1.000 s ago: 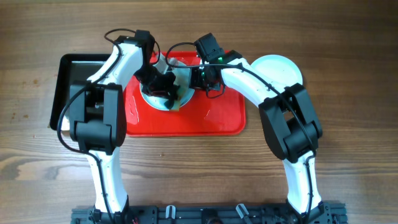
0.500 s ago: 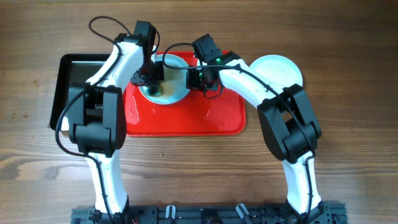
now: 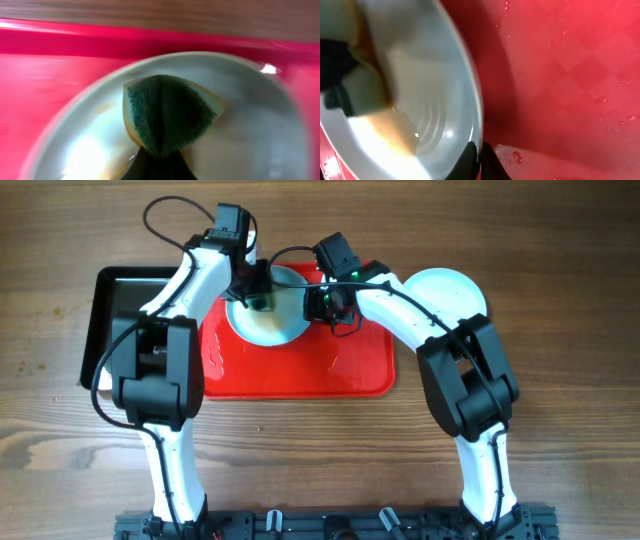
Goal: Clean dirty plates on tray and stack at the side
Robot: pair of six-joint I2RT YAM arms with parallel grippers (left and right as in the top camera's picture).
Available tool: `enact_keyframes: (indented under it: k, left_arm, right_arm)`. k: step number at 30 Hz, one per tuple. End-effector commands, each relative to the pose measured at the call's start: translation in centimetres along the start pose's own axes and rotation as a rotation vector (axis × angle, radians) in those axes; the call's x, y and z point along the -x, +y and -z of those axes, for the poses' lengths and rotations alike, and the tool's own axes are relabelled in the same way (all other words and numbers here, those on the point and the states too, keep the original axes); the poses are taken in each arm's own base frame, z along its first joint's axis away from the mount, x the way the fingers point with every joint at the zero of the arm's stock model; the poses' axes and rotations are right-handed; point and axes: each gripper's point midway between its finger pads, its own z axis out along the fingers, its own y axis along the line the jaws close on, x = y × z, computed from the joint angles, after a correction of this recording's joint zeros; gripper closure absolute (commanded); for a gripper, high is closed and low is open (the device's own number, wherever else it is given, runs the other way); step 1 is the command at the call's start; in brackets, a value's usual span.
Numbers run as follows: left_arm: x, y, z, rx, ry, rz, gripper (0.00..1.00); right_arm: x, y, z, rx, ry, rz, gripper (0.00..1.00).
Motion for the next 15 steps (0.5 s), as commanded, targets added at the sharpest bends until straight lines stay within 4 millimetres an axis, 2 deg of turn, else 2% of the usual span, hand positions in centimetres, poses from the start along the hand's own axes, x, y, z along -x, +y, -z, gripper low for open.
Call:
enact_keyframes:
  k: [1, 5, 10, 12, 15]
  left_arm:
    - [-3.1, -6.6, -0.3, -0.379, 0.116, -0.171, 0.96]
    - [-4.5, -7.1, 0.2, -0.426, 0.176, -0.157, 0.96]
    - [-8.4, -6.4, 1.1, -0.424, 0.320, -0.219, 0.96]
    - [-9.7, -5.6, 1.4, -0.405, 0.373, -0.245, 0.96]
    - [-10.0, -3.2, 1.2, -0.295, 0.402, -0.227, 0.96]
  right_arm:
    - [-0.9, -0.7, -1.2, -0.027, 0.031, 0.018, 0.96]
    - [-1.0, -0.6, -1.2, -0.025, 0.032, 0.018, 0.96]
    - [-1.0, -0.6, -1.2, -0.025, 0.032, 0.018, 0.96]
    - [-1.0, -0.6, -1.2, -0.025, 0.032, 0.018, 0.96]
    - [-1.0, -0.6, -1.2, -0.025, 0.033, 0.019, 0.96]
